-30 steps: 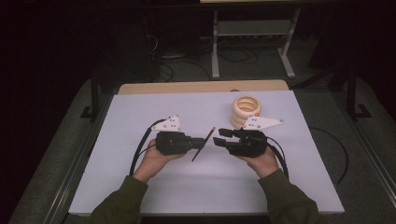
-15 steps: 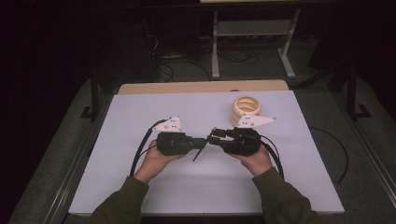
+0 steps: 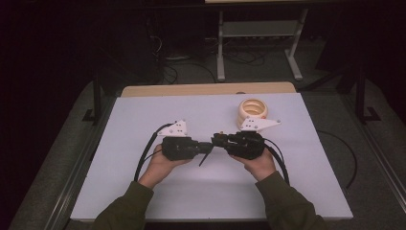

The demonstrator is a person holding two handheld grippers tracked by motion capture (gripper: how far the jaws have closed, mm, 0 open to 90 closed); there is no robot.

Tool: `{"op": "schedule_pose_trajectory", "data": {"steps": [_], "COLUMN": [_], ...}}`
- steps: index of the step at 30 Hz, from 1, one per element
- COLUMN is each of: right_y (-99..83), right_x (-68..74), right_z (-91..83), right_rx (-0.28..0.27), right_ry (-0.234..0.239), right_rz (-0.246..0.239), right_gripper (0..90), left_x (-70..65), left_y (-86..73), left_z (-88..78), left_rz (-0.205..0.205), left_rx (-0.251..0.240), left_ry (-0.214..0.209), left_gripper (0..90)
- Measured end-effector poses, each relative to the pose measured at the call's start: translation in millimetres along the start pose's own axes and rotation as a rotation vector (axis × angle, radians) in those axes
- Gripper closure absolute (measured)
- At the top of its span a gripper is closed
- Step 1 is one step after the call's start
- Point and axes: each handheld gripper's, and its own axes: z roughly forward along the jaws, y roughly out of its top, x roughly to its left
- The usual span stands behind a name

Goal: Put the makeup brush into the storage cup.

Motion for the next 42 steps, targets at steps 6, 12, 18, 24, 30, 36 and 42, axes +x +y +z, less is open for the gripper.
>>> {"op": "schedule_pose_trajectory", "data": {"steps": [6,12,18,24,30,36,42], "right_y": [0.3,1.3,2.6,2.8,3.7,4.2,4.4], "right_x": [0.6,2.1,3.9,4.3,2.2,1.2,1.1], "right_z": [0.8,1.9,5.6,4.7,0.8,-2.1,-3.8], "right_rx": [-0.005,-0.005,-0.003,-0.001,-0.01,-0.006,0.003], "right_ry": [0.006,0.013,0.011,0.005,-0.006,-0.011,-0.016], "right_rz": [0.001,0.006,-0.006,-0.004,-0.013,-0.017,-0.037], "right_gripper": [79.2,81.5,82.6,82.6,82.6,82.6,82.6], "left_x": [0.3,0.4,1.7,2.1,4.2,0.2,-3.4], "left_y": [-0.1,-0.1,-0.8,-2.3,-5.3,-7.0,-12.6], "left_z": [0.9,1.3,0.2,-0.5,-5.7,-10.6,-18.7], "left_rz": [0.009,0.008,0.002,0.012,0.007,-0.003,-0.007], "left_rx": [0.001,-0.002,0.0,0.014,0.014,0.016,0.033], "left_ry": [0.002,0.002,0.002,0.023,0.051,0.069,0.089], "left_gripper": [83.5,83.4,83.4,79.7,70.7,63.2,53.6]}}
